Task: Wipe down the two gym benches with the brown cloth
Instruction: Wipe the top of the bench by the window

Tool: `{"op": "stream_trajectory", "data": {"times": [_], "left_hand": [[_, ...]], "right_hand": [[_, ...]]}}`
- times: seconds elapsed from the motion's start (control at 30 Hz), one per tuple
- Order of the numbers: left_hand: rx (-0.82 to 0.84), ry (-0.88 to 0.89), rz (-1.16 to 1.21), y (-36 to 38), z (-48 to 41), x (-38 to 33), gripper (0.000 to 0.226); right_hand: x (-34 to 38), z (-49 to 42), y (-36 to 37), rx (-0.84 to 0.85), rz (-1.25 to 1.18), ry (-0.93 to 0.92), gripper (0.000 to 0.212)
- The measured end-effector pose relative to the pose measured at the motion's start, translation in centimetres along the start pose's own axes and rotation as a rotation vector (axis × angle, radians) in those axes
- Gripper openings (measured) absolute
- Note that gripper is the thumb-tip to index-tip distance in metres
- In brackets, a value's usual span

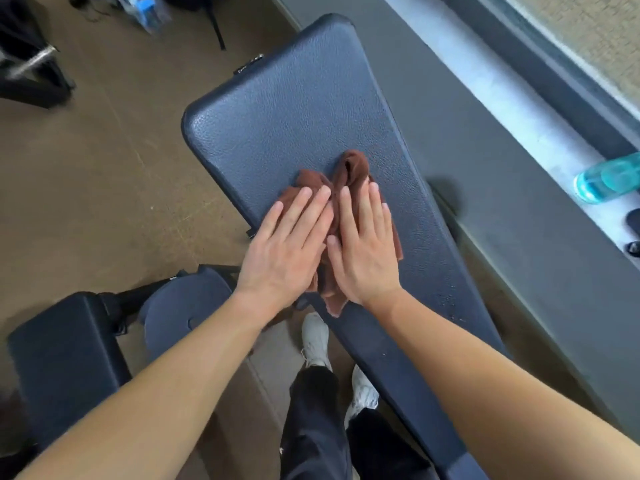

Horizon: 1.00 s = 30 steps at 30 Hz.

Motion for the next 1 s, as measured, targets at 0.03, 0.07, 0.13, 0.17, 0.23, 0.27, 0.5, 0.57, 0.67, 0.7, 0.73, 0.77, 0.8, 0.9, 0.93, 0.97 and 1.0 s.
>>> {"op": "stream_trajectory", "data": {"times": [0.03,0.07,0.13,0.17,0.23,0.27,0.5,0.57,0.67,0.7,0.73,0.77,0.8,0.9,0.93,0.97,1.0], "left_hand": [[-0.011,-0.016,-0.017,-0.1,-0.3,0.3,0.055],[-0.026,-0.039,-0.028,0.0,-0.8,0.4,0.056],[-0.066,-0.094,-0.038,0.6,-3.3,-0.3,0.055],[-0.091,-0.12,-0.034,0.9,-4.9,-0.9,0.054],[-0.131,-0.173,-0.039,1.6,-7.8,-2.4,0.053],[-0.152,-0.201,-0.042,2.1,-8.7,-3.2,0.053],[-0.013,-0.003,0.006,3.4,-0.3,-8.1,0.063],[0.032,0.076,0.031,2.6,2.8,-6.9,0.062],[0.023,0.131,0.004,1.1,2.6,-2.8,0.058],[-0.001,0.109,-0.012,0.6,1.0,-1.5,0.058],[-0.032,0.077,-0.026,0.5,-1.0,-0.4,0.058],[-0.06,0.044,-0.03,0.5,-3.1,0.2,0.058],[-0.088,0.009,-0.029,0.9,-5.1,0.2,0.056],[-0.141,-0.143,-0.027,1.9,-8.5,-2.0,0.053],[-0.156,-0.177,-0.019,2.4,-8.4,-3.3,0.052],[-0.167,-0.184,0.004,2.9,-7.6,-4.7,0.053],[-0.171,-0.156,0.026,3.5,-6.3,-6.0,0.053]], "right_hand": [[0.1,-0.9,-0.1,0.001,-0.017,-0.045,0.067],[-0.3,-2.1,-0.4,-0.004,-0.033,-0.087,0.066],[-2.1,-5.1,-1.3,-0.041,-0.059,-0.141,0.063],[-3.1,-6.5,-1.8,-0.071,-0.066,-0.147,0.061],[-5.0,-8.4,-2.3,-0.142,-0.057,-0.118,0.06],[-5.8,-8.5,-2.3,-0.175,-0.051,-0.083,0.059],[-6.4,2.9,-1.4,-0.132,0.044,0.076,0.061],[-4.6,5.0,-0.8,-0.074,0.043,0.032,0.062],[-2.0,2.4,-0.6,-0.043,0.018,-0.069,0.061],[-1.7,0.3,-0.7,-0.045,0.002,-0.091,0.06],[-1.7,-1.9,-1.0,-0.064,-0.015,-0.098,0.059],[-2.1,-4.2,-1.4,-0.092,-0.03,-0.088,0.058],[-2.7,-6.0,-1.5,-0.125,-0.033,-0.072,0.058],[-4.3,-7.7,-1.9,-0.217,-0.026,0.045,0.059],[-5.0,-6.8,-2.0,-0.245,-0.02,0.129,0.06],[-5.7,-5.1,-1.9,-0.254,-0.006,0.225,0.061],[-6.2,-3.1,-1.8,-0.245,0.012,0.298,0.062]]}}
Point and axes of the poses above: each hand's wrist, its own z-axis away from the middle knuckle, its own y-axis out of the palm, x = y × z, the point moved 5 cm from there along -z, towards the middle knuckle, and after that the axes turned 15 degrees about -x, right-handed, at the moved point
